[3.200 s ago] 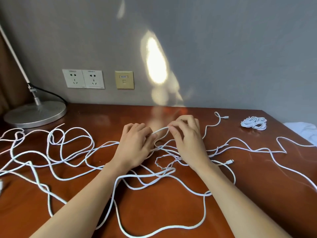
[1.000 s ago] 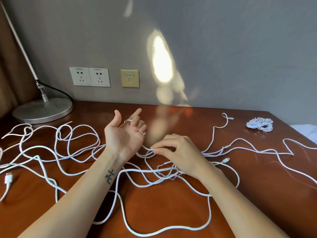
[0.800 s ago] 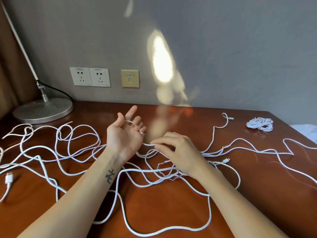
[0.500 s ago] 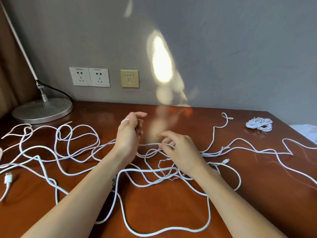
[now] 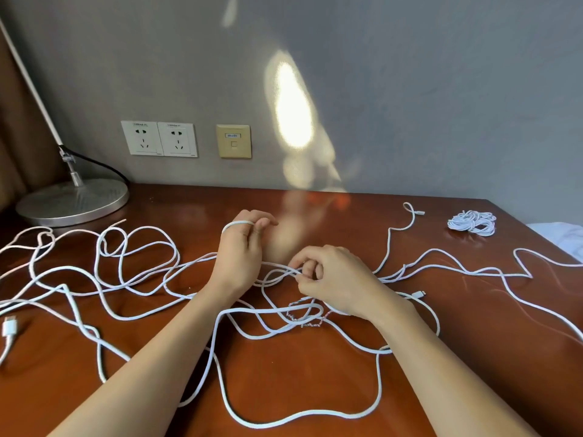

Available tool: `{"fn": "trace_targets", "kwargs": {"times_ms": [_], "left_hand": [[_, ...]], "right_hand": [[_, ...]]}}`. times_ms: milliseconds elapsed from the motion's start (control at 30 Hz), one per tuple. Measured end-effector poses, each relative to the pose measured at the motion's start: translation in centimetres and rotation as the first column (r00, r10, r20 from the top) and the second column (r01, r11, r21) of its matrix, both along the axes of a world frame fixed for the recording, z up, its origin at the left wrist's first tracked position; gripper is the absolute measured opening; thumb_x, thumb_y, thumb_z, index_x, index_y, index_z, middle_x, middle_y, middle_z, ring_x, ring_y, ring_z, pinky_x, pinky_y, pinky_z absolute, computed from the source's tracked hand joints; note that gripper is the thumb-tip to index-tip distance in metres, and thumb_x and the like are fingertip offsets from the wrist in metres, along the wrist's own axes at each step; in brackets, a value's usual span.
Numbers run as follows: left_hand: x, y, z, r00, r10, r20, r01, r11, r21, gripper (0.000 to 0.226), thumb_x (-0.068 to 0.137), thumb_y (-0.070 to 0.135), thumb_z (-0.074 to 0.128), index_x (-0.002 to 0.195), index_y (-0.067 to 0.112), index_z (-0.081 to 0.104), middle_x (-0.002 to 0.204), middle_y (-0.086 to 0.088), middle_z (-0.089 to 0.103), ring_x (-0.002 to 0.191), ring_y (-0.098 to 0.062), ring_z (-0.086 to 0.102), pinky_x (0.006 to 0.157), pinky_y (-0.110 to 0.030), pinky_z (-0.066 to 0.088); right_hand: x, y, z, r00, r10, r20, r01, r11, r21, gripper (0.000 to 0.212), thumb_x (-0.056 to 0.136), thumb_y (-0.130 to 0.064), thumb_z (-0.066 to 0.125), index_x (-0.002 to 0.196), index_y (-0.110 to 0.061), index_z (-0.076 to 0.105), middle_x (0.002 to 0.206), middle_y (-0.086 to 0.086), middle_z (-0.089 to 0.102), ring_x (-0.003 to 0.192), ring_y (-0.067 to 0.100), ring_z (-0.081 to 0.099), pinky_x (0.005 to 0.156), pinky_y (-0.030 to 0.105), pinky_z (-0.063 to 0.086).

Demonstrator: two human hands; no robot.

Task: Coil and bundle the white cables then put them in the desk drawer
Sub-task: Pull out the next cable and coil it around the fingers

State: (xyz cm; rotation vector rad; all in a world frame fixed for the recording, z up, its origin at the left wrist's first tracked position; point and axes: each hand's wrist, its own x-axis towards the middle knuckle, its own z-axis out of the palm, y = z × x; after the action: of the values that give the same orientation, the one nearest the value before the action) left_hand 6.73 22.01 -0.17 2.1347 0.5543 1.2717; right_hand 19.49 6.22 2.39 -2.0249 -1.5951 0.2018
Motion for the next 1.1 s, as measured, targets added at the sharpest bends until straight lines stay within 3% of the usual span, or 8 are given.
{"fn": "trace_targets", "kwargs": {"times_ms": [133, 333, 433, 533, 667, 767, 900, 1100], "left_hand": [[0.0, 0.0, -0.2, 0.987, -0.049, -0.150, 0.052, 0.998, 0.017, 0.036, 0.110, 0.032, 0.041, 0.111, 0.016, 0.073, 0.104, 0.003, 0.064, 0.099, -0.006, 0.060, 0.090, -0.028, 0.046], [-0.8, -1.3, 0.7, 0.922, -0.231, -0.312, 0.187, 0.969, -0.164, 0.049, 0.098, 0.044, 0.036, 0.134, 0.023, 0.060, 0.122, 0.011, 0.063, 0.113, -0.006, 0.059, 0.103, -0.039, 0.046], [-1.1, -1.5, 1.3, 0.911, -0.297, -0.286, 0.218, 0.936, -0.277, 0.056, 0.088, 0.041, 0.038, 0.139, 0.023, 0.055, 0.112, 0.008, 0.063, 0.102, -0.003, 0.059, 0.096, -0.038, 0.046], [-1.3, -1.4, 1.2, 0.888, -0.305, -0.344, 0.231, 0.943, -0.240, 0.064, 0.083, 0.052, 0.041, 0.139, 0.025, 0.054, 0.110, 0.002, 0.068, 0.104, -0.011, 0.063, 0.096, -0.044, 0.050], [-1.0, -1.5, 0.9, 0.882, -0.148, -0.447, 0.138, 0.989, -0.054, 0.051, 0.086, 0.055, 0.035, 0.120, 0.028, 0.062, 0.094, 0.007, 0.071, 0.089, -0.009, 0.066, 0.083, -0.046, 0.055], [-0.9, -1.3, 0.7, 0.912, -0.060, -0.406, 0.064, 0.998, -0.005, 0.035, 0.094, 0.050, 0.038, 0.098, 0.029, 0.065, 0.080, 0.006, 0.069, 0.079, -0.010, 0.064, 0.076, -0.046, 0.054], [-1.0, -1.7, 1.0, 0.908, 0.027, -0.417, -0.005, 0.999, 0.052, 0.051, 0.088, 0.063, 0.033, 0.084, 0.025, 0.066, 0.071, 0.004, 0.066, 0.072, -0.012, 0.062, 0.069, -0.040, 0.051], [-1.0, -1.1, 1.4, 0.977, -0.083, -0.195, 0.017, 0.947, -0.320, 0.055, 0.091, 0.054, 0.043, 0.061, 0.017, 0.073, 0.058, 0.002, 0.059, 0.061, -0.012, 0.057, 0.069, -0.036, 0.046]], "right_hand": [[0.4, 0.3, 0.0, 0.996, -0.065, 0.067, 0.048, 0.973, 0.225, 0.014, 0.094, -0.026, 0.071, 0.103, -0.037, 0.073, 0.077, -0.021, 0.062, 0.081, 0.003, 0.056, 0.080, 0.026, 0.044], [-0.2, -0.1, 1.0, 0.928, 0.067, -0.366, 0.052, 0.951, 0.306, 0.025, 0.095, -0.015, 0.072, 0.116, -0.029, 0.071, 0.089, -0.007, 0.073, 0.085, 0.010, 0.071, 0.083, 0.022, 0.057], [-0.5, -0.1, 1.3, 0.899, 0.063, -0.433, 0.100, 0.934, 0.343, 0.023, 0.096, -0.011, 0.071, 0.115, -0.024, 0.070, 0.092, -0.004, 0.074, 0.070, 0.015, 0.072, 0.070, 0.029, 0.061], [-0.3, -0.1, 1.1, 0.918, 0.015, -0.396, 0.146, 0.916, 0.373, 0.017, 0.096, -0.013, 0.071, 0.110, -0.024, 0.072, 0.094, -0.009, 0.073, 0.063, 0.012, 0.067, 0.055, 0.023, 0.054], [-0.1, -0.1, 1.1, 0.934, 0.066, -0.352, 0.096, 0.901, 0.424, 0.021, 0.094, -0.010, 0.073, 0.107, -0.027, 0.073, 0.096, -0.012, 0.074, 0.083, 0.005, 0.070, 0.077, 0.017, 0.054], [-0.2, -0.1, 0.9, 0.972, 0.066, -0.224, 0.036, 0.906, 0.422, 0.028, 0.095, -0.002, 0.066, 0.110, -0.025, 0.073, 0.101, -0.019, 0.072, 0.092, 0.000, 0.066, 0.079, 0.012, 0.049], [0.1, 0.1, 0.2, 1.000, -0.021, -0.004, 0.021, 0.901, 0.432, 0.027, 0.098, -0.008, 0.065, 0.116, -0.026, 0.070, 0.108, -0.022, 0.068, 0.099, 0.005, 0.065, 0.085, 0.026, 0.056], [0.6, 0.2, -0.1, 0.997, -0.071, 0.042, 0.053, 0.944, 0.326, 0.015, 0.100, -0.038, 0.065, 0.111, -0.030, 0.071, 0.087, -0.018, 0.071, 0.079, 0.007, 0.065, 0.075, 0.038, 0.057]]}}
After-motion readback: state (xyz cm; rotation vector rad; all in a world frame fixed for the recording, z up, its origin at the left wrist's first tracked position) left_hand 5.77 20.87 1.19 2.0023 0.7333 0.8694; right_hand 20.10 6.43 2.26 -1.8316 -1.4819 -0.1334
